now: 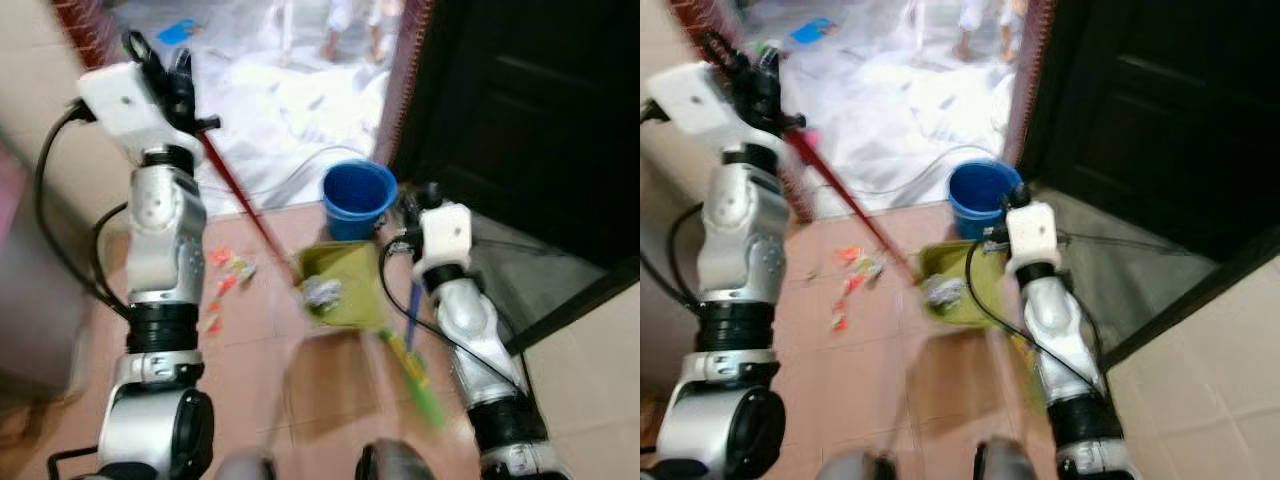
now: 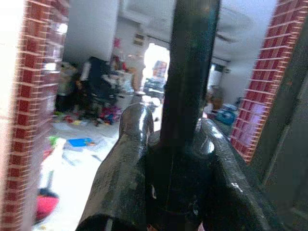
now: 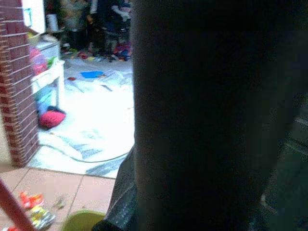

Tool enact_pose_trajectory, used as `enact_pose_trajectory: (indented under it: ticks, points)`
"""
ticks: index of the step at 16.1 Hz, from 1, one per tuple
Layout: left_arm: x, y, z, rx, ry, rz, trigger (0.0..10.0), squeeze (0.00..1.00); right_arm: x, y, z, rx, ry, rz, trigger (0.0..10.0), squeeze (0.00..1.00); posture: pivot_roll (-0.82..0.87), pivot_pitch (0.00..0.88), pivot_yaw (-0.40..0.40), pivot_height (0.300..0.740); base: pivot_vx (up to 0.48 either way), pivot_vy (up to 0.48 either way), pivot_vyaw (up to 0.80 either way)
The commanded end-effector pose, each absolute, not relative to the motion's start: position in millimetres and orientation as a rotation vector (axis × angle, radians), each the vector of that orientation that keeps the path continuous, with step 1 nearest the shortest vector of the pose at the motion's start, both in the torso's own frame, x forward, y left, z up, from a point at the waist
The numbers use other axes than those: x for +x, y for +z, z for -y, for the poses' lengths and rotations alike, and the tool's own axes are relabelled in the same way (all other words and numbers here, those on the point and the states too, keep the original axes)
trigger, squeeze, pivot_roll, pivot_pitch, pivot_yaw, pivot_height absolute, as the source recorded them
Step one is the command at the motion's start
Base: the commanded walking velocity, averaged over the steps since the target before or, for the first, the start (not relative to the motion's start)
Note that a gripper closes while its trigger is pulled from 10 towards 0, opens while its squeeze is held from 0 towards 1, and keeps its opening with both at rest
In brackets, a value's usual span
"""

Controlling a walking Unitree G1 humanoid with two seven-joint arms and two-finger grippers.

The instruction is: Sweep floor

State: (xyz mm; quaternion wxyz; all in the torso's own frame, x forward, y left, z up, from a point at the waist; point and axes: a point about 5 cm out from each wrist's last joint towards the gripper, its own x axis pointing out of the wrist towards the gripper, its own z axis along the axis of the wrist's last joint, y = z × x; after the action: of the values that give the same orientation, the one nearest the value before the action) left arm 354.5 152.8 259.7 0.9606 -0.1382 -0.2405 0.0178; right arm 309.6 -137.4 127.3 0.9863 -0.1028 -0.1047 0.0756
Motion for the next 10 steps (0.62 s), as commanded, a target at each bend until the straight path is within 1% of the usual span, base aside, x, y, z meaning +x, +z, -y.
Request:
enact_pose_trajectory:
  ticks: [1, 7, 8, 9, 10]
  points:
    - [348.5, 292.8, -141.1, -0.352, -0.015, 0.604, 10.0, 0.0, 310.3, 132.6, 144.2, -0.249, 0.139, 0.236, 10.0, 0.0, -0.09, 0.043, 0.027, 0.74, 0.424, 0.0, 0.0]
    - [348.7, 321.4, -146.0, -0.373, 0.017, 0.683, 10.0, 0.0, 310.0, 130.7, 142.8, -0.252, 0.149, 0.235, 10.0, 0.0, -0.1, 0.032, 0.029, 0.74, 0.423, 0.0, 0.0]
    - [349.8, 323.6, -151.6, -0.357, 0.059, 0.694, 10.0, 0.0, 309.9, 130.3, 142.7, -0.254, 0.151, 0.234, 10.0, 0.0, -0.1, 0.032, 0.029, 0.74, 0.416, 0.24, 0.0]
    - [351.2, 322.8, -153.3, -0.359, 0.067, 0.688, 10.0, 0.0, 309.9, 130.1, 142.5, -0.255, 0.152, 0.233, 10.0, 0.0, -0.1, 0.032, 0.029, 0.74, 0.416, 0.0, 0.0]
    - [352.6, 321.8, -156.4, -0.354, 0.087, 0.684, 10.0, 0.0, 310.0, 129.9, 142.2, -0.257, 0.154, 0.232, 10.0, 0.0, -0.09, 0.029, 0.028, 0.74, 0.416, 0.24, 0.0]
